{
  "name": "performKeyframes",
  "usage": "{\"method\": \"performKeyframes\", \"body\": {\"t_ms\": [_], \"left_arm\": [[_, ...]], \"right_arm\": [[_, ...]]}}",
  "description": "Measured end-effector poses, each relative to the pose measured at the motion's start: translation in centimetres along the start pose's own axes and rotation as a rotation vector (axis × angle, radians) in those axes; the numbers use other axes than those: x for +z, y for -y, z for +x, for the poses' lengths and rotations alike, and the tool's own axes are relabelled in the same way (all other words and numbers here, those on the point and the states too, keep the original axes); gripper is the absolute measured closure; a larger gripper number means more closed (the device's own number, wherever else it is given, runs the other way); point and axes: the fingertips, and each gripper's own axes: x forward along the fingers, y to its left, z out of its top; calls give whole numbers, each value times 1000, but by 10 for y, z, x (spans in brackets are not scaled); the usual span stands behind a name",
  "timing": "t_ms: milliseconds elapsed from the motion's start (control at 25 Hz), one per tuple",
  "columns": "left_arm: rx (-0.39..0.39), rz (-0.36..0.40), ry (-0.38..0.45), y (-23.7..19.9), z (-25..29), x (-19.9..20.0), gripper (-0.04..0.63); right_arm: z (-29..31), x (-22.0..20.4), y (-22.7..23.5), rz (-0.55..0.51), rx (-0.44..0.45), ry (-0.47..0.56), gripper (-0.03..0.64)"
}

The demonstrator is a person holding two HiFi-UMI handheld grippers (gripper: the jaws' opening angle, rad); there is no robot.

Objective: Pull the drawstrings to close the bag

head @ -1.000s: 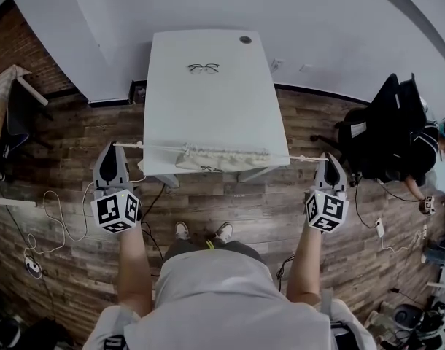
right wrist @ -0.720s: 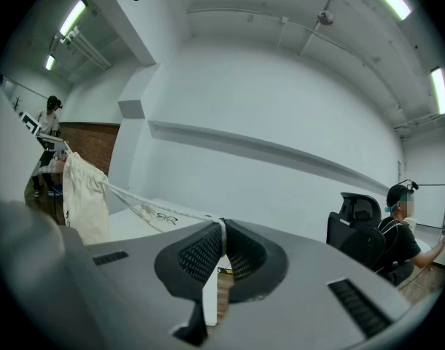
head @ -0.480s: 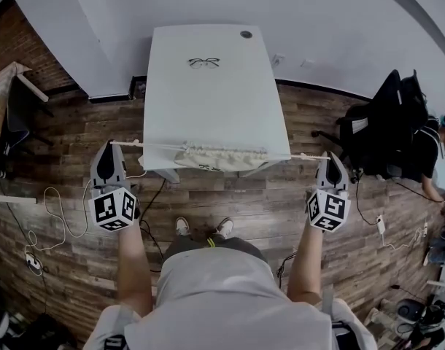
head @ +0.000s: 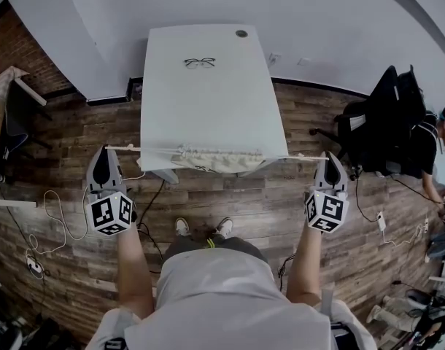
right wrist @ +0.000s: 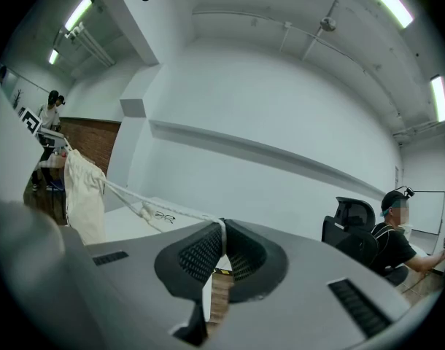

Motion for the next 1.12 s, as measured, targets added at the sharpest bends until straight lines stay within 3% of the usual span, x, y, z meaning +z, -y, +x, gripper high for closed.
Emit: {"method": "performKeyframes", "body": {"t_ms": [1120], "left_arm": [[-20, -60, 26, 16, -7, 6, 575]], "right_arm": [[-27, -5, 25, 44, -32, 38, 581]]}}
